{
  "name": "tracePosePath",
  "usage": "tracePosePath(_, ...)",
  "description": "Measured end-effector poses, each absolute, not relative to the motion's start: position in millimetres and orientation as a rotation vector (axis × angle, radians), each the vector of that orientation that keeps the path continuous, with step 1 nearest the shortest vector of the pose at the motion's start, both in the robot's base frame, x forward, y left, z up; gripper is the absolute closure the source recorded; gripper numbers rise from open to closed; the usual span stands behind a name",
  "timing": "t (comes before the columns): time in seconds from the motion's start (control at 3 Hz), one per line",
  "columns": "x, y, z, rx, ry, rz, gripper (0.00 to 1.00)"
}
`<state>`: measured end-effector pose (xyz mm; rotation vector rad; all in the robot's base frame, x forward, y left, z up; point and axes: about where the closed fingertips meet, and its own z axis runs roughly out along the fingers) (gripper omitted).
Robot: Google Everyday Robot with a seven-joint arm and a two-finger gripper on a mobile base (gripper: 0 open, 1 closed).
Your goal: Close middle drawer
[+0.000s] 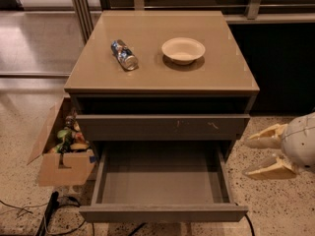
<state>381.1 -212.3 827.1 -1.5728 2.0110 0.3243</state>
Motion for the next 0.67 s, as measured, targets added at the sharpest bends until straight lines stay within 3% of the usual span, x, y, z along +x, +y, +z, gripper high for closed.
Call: tracePosePath(0.67,376.3,-198.7,810.8,-1.509,1.990,0.415,0.94)
